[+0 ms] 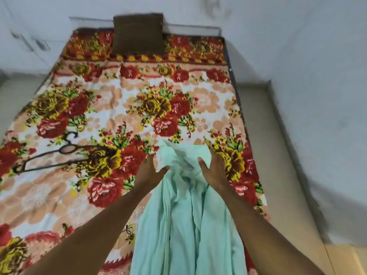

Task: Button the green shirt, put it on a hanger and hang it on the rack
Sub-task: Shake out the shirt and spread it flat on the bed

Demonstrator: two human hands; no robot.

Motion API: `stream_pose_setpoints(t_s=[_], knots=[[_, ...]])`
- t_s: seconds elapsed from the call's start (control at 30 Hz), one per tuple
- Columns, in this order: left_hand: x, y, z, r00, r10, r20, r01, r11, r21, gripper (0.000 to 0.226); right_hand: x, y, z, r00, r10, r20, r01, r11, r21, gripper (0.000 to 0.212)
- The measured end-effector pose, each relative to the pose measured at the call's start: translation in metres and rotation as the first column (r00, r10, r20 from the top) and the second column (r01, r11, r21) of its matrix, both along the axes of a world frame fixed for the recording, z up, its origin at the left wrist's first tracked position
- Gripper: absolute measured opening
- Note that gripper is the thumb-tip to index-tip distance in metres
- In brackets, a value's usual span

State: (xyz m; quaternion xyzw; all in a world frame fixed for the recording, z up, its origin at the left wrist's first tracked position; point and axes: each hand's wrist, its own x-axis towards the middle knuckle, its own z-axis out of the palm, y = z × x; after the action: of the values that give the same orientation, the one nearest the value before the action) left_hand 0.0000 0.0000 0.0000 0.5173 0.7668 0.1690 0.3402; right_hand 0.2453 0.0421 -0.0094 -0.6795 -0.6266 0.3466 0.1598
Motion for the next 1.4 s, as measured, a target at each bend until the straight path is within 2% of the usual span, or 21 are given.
stream_pose_setpoints(t_s=[0.07,0.13,0.27,0.33,0.37,0.43,0.53,0.63,0.73,0.77,0.83,0.9,1.03,1.2,1.27,1.4], knots=[[0.004,0.001,-0.03,1.0,0.027,-0.006,-0.027,0.997,-0.067,0.081,0.011,0.002,-0.032,0.983,-0.08,0.163,0.083,0.996,-0.012,0.085],[0.008,0.002,-0.049,0.994,0.09,0.061,-0.08,0.986,-0.146,0.078,0.026,-0.001,-0.054,0.967,-0.1,0.234,0.128,0.986,-0.106,0.085],[0.012,0.019,-0.084,0.957,0.196,0.213,-0.15,0.965,-0.214,0.089,0.033,0.004,-0.092,0.973,-0.09,0.214,0.126,0.979,-0.161,0.104],[0.011,0.028,-0.094,0.923,0.244,0.297,-0.175,0.955,-0.239,0.081,0.033,0.013,-0.103,0.978,-0.178,0.108,0.196,0.964,-0.179,0.109],[0.012,0.031,-0.095,0.902,0.258,0.346,-0.177,0.953,-0.248,0.07,0.032,0.017,-0.108,0.976,-0.216,0.037,0.219,0.955,-0.202,0.1],[0.013,0.032,-0.088,0.854,0.269,0.446,-0.157,0.95,-0.271,0.043,0.03,0.02,-0.112,0.98,-0.197,-0.001,0.191,0.95,-0.249,0.067],[0.016,0.03,-0.068,0.834,0.229,0.503,-0.132,0.966,-0.22,0.03,0.024,0.02,-0.095,0.983,-0.18,-0.018,0.169,0.949,-0.265,0.04],[0.018,0.022,-0.04,0.867,0.108,0.486,-0.086,0.994,-0.068,0.021,0.017,0.017,-0.06,0.911,-0.306,-0.278,0.213,0.924,-0.318,0.02],[0.014,0.007,0.009,0.857,0.053,0.512,-0.106,0.992,0.074,0.01,0.016,0.006,-0.013,0.715,-0.49,-0.498,0.266,0.85,-0.455,0.013],[0.013,-0.001,0.027,0.855,0.043,0.517,-0.117,0.987,0.111,0.011,0.019,0.0,0.006,0.66,-0.506,-0.555,0.241,0.843,-0.482,0.015],[0.006,-0.022,0.067,0.85,0.035,0.526,-0.137,0.978,0.156,0.018,0.025,-0.016,0.048,0.608,-0.475,-0.636,0.164,0.859,-0.485,0.028],[0.0,-0.044,0.103,0.836,0.022,0.548,-0.154,0.968,0.197,0.012,0.03,-0.032,0.089,0.54,-0.444,-0.715,0.094,0.876,-0.473,0.045],[-0.007,-0.081,0.183,0.858,-0.066,0.509,-0.117,0.941,0.319,0.023,0.031,-0.055,0.17,0.47,-0.36,-0.806,-0.054,0.9,-0.433,0.066],[-0.022,-0.114,0.267,0.917,-0.198,0.346,0.017,0.887,0.462,0.011,0.012,-0.08,0.262,0.517,-0.178,-0.837,-0.092,0.961,-0.261,0.045],[-0.031,-0.141,0.309,0.933,-0.231,0.276,0.06,0.856,0.513,0.009,0.008,-0.106,0.307,0.573,-0.074,-0.816,-0.062,0.989,-0.134,0.046],[-0.051,-0.187,0.382,0.918,-0.304,0.253,0.098,0.794,0.6,0.011,0.006,-0.16,0.387,0.679,0.068,-0.731,0.015,0.994,0.107,0.05]])
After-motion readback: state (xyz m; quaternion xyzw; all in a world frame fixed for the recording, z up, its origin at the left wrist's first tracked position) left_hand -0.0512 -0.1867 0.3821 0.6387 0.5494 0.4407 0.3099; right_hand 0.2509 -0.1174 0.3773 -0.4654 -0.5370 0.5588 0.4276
